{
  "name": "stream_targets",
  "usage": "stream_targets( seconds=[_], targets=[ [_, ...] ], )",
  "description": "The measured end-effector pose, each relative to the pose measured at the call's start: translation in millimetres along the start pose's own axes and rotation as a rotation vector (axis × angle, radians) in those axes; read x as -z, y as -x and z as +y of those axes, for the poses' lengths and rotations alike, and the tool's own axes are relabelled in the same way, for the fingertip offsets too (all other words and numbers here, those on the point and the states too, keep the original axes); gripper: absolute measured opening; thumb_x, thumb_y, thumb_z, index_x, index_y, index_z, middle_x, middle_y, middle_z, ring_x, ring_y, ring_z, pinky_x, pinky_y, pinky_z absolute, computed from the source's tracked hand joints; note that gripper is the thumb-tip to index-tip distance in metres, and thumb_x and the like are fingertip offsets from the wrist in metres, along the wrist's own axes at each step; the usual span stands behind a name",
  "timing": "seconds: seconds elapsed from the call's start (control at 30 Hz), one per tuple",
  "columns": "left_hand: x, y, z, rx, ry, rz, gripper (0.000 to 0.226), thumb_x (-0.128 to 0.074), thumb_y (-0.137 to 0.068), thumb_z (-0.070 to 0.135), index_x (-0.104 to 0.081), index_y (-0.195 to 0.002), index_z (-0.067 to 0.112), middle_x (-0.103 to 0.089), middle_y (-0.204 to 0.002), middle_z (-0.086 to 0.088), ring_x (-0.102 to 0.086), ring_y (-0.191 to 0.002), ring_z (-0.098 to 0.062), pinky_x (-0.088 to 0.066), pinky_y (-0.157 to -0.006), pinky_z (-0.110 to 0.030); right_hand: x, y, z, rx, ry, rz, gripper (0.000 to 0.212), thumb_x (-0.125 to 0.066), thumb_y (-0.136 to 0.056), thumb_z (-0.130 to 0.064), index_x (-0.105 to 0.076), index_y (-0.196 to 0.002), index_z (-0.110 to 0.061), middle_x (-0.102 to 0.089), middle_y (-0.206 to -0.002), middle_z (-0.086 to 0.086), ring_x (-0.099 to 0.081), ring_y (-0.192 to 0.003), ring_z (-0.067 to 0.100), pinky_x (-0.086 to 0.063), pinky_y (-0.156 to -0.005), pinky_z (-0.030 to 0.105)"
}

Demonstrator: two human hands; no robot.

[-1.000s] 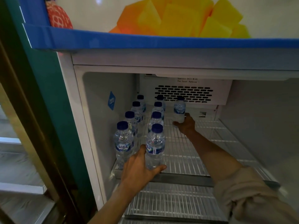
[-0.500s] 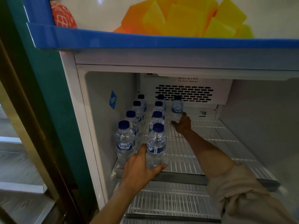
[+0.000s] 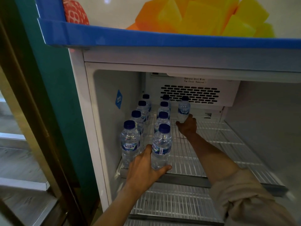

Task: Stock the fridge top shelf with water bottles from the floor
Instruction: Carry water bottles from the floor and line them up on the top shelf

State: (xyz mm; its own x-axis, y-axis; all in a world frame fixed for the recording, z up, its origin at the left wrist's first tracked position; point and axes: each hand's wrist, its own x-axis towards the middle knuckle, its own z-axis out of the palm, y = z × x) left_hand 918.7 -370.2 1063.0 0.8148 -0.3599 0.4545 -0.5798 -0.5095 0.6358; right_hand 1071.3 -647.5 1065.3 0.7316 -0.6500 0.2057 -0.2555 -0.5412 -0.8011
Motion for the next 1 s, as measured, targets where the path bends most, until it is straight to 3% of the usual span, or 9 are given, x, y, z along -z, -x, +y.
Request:
stream_targets(
  seconds=[0.33,0.47,0.6,0.73,0.9,1.0],
  targets=[
    [-1,-1,2,-0.001,-0.011,0.009,0.080,-0.070,-0.065,0.072,-0.042,-0.124,0.025,-0.065,-0.112,0.011,-0.063,-0.097,-0.008,-0.055,-0.085,-0.033,13,-2,9,-0.014,-0.094,-0.045,0.094,-0.084,-0.077,-0.034,-0.032,-0.150,-0.004,-0.046,-0.144,0.020,-0.047,-0.131,0.033,-0.043,-0.107,0.038],
    [-1,0,1,0.011,-0.006,-0.007,0.081,-0.068,-0.063,0.075,-0.042,-0.122,0.027,-0.066,-0.111,0.009,-0.064,-0.098,-0.009,-0.055,-0.085,-0.035,28,10,12,-0.007,-0.146,-0.044,0.102,-0.087,-0.073,-0.034,-0.028,-0.151,-0.005,-0.038,-0.149,0.018,-0.042,-0.135,0.031,-0.039,-0.112,0.038],
    [1,1,2,0.031,-0.017,-0.034,0.083,-0.065,-0.062,0.079,-0.041,-0.122,0.027,-0.067,-0.104,0.008,-0.065,-0.092,-0.010,-0.056,-0.081,-0.036,48,35,1,0.064,-0.130,0.010,0.080,-0.079,-0.083,-0.028,-0.036,-0.147,-0.004,-0.043,-0.144,0.019,-0.046,-0.131,0.031,-0.040,-0.109,0.035],
    [6,3,9,0.053,-0.017,-0.060,0.086,-0.070,-0.066,0.070,-0.038,-0.131,0.024,-0.064,-0.118,0.004,-0.062,-0.106,-0.017,-0.054,-0.090,-0.038,72,73,-20,0.184,-0.199,0.071,0.053,-0.074,-0.087,-0.021,-0.051,-0.132,-0.006,-0.058,-0.125,0.016,-0.058,-0.113,0.028,-0.048,-0.097,0.033],
    [8,19,14,0.066,0.002,-0.064,0.076,-0.068,-0.081,0.054,-0.031,-0.138,0.019,-0.061,-0.124,-0.005,-0.059,-0.114,-0.023,-0.050,-0.097,-0.040,98,130,-48,0.290,-0.319,0.078,0.025,-0.066,-0.092,-0.010,-0.060,-0.115,-0.008,-0.064,-0.107,0.007,-0.063,-0.098,0.021,-0.052,-0.089,0.027],
    [15,40,11,0.004,-0.054,-0.015,0.061,-0.061,-0.089,0.047,-0.039,-0.135,0.013,-0.060,-0.123,-0.005,-0.060,-0.111,-0.021,-0.050,-0.096,-0.036,108,163,-65,0.323,-0.345,0.074,0.012,-0.058,-0.096,-0.010,-0.062,-0.106,-0.014,-0.066,-0.099,0.001,-0.063,-0.093,0.017,-0.051,-0.081,0.019]
  ],
)
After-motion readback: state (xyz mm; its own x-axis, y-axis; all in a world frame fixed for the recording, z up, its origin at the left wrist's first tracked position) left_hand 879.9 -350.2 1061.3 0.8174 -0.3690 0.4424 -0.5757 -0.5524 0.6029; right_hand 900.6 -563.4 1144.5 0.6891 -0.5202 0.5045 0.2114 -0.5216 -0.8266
